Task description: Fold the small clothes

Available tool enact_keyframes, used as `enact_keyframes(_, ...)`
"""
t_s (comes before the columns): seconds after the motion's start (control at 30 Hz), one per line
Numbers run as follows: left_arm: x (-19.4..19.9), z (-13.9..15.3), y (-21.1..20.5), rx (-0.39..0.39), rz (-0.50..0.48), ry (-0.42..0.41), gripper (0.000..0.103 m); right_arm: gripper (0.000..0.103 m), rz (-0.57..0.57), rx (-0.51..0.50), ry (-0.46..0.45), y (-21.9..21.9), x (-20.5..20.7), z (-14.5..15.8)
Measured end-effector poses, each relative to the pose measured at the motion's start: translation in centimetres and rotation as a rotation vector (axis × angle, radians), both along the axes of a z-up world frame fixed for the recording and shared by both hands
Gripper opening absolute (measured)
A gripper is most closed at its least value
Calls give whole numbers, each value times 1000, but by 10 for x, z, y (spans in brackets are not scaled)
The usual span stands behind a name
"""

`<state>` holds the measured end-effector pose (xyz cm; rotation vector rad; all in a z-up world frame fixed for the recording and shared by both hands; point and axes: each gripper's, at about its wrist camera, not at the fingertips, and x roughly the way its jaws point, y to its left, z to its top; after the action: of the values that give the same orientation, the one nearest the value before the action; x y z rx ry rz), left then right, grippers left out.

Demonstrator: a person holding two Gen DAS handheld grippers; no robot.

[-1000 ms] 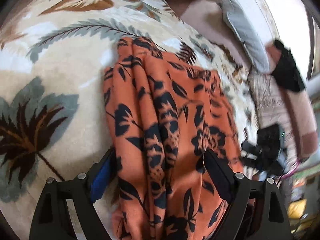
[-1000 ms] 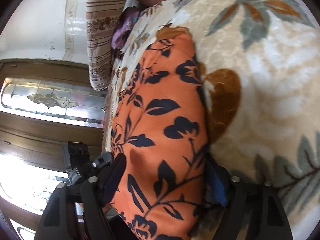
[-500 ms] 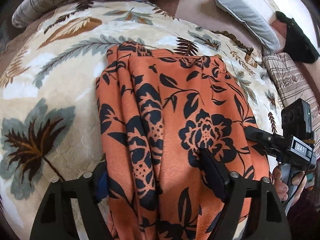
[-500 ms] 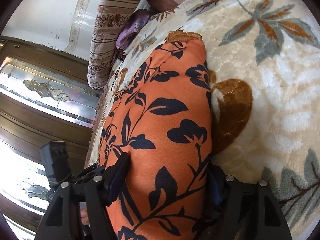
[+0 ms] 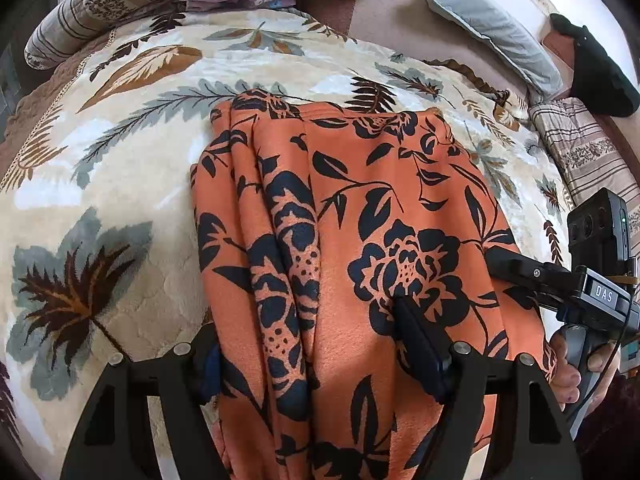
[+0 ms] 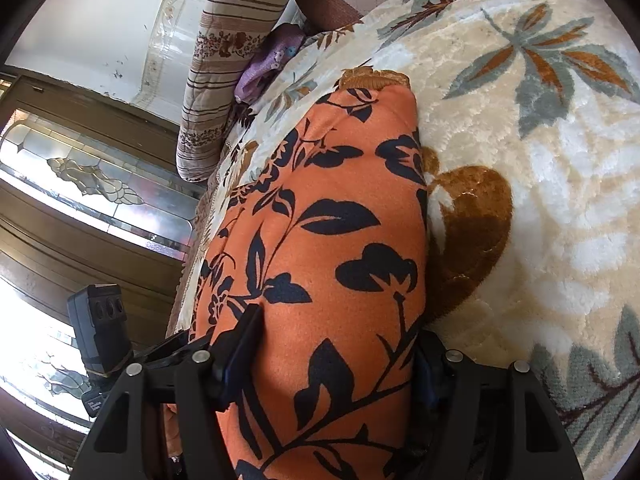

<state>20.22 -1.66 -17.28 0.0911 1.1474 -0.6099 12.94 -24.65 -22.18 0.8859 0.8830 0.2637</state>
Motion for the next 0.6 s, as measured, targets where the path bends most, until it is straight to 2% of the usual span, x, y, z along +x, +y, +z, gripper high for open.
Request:
enact_keyframes(0.37, 2, -2, -4, 1, 0, -4, 75, 69, 1, -22, -2, 4, 6, 3)
enact_keyframes(0.43, 3, -2, -4, -14, -2, -4, 71, 65, 1, -44, -16, 7, 6, 7)
enact_keyframes(0.5, 1, 0, -5, -24, -3, -14, 62, 55, -1, -60, -46, 10, 4, 13)
enact_keyframes(0.53, 0, 1, -5, -28, -3, -23, 59, 53, 0, -76, -58, 13, 3, 18)
enact_keyframes(0.6, -1, 5, -3, -43, 4, -42, 47, 50, -2, -96, -75, 14, 2, 25)
